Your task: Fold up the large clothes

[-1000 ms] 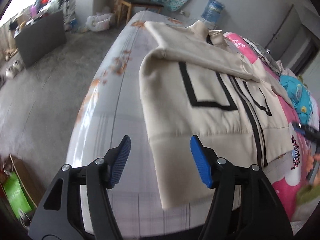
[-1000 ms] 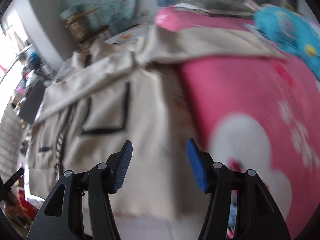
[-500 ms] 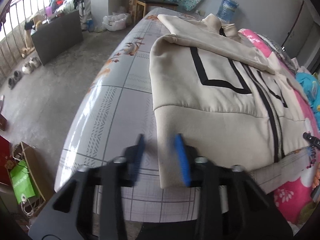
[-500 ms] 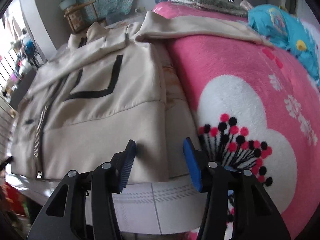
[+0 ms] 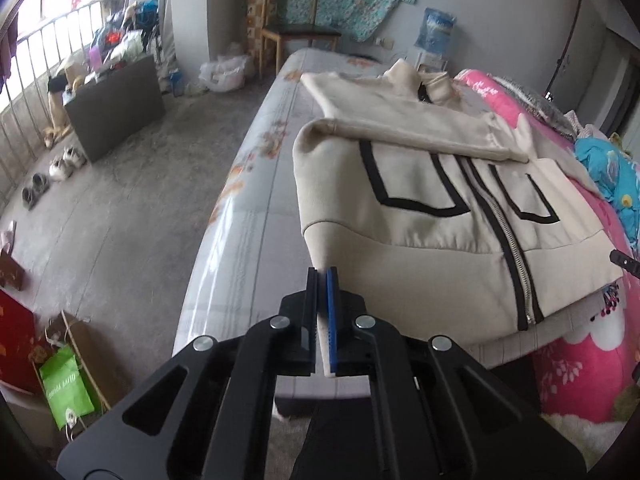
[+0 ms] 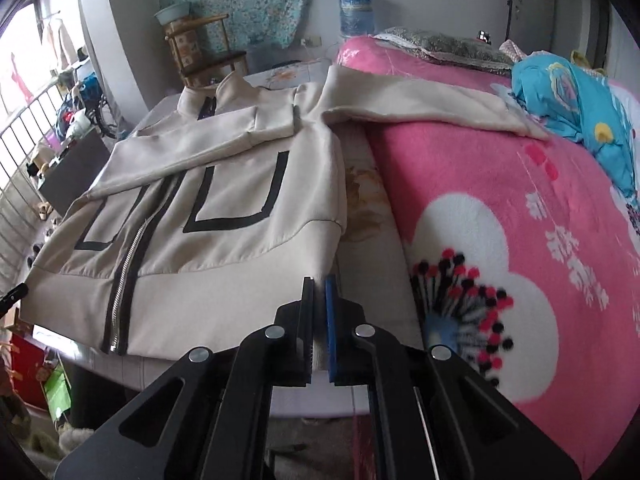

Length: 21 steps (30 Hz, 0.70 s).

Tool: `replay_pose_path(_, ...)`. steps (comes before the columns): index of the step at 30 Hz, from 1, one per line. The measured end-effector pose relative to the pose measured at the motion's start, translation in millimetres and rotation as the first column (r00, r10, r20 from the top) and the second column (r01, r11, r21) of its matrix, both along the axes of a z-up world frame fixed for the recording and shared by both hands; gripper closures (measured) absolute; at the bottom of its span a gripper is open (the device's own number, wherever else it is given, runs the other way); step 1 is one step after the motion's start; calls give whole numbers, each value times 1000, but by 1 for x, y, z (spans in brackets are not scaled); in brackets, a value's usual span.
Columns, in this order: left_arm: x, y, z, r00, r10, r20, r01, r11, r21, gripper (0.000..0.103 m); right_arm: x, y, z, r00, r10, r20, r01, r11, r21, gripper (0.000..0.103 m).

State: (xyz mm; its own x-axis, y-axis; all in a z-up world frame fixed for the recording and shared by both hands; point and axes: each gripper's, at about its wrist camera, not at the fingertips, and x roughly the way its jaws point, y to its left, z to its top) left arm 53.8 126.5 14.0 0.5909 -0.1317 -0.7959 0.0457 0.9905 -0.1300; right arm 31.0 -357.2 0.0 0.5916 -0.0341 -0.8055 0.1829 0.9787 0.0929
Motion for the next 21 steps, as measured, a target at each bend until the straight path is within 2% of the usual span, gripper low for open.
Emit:
replay_pose_path(2,2,3,-8,999,-2,-43,2,1000,-4,98,-1,-4,-14,999,-6,-44,6,1000,17,97)
replay_pose_path(4,6,7,-20,996,17,-91,-15,1000,26,97,2,-13,-29,995,-18,-97,22,999,36,97)
replay_pose_path(6,11,18,-20,992,38,-117,-35,999,24,91,3,-18,-31,993,-20,-116,26,999,43,93)
replay_pose_path(7,11,23,-15,994,46,-104,-45,999,8,82,2,-19,-26,995,-16,-99,20,999,36,88)
replay_pose_path(8,12,28,-9,995,54,-87,-54,999,4,72,2,-20,-18,997,-12,-77,14,1000,24,79)
replay_pose_path(9,14,33,0,996,65,-57,-65,998,9,67,2,-21,-13,998,-12,-58,13,1000,14,74)
replay_pose_path(10,18,36,12,997,72,-19,-71,997,25,63,4,-22,-6,999,-14,-38,14,1000,4,63)
replay_pose_path(12,30,34,31,998,61,31,-62,997,49,58,12,-21,11,1000,-5,6,5,1000,-5,59)
replay_pose_path(13,36,31,39,998,51,47,-54,997,52,52,16,-20,17,1000,4,25,-4,1000,0,57)
replay_pose_path(16,70,8,67,994,-9,107,1,997,76,42,40,-12,35,996,43,78,-44,999,10,44)
replay_pose_path(17,81,-2,72,993,-25,116,15,996,86,35,53,-7,38,993,66,94,-69,997,21,37)
replay_pose_path(19,112,-29,80,989,-84,123,71,992,108,26,72,0,39,992,85,93,-89,995,37,29)
replay_pose_path(21,136,-52,79,987,-117,112,105,988,111,23,98,10,32,991,114,69,-118,991,56,23)
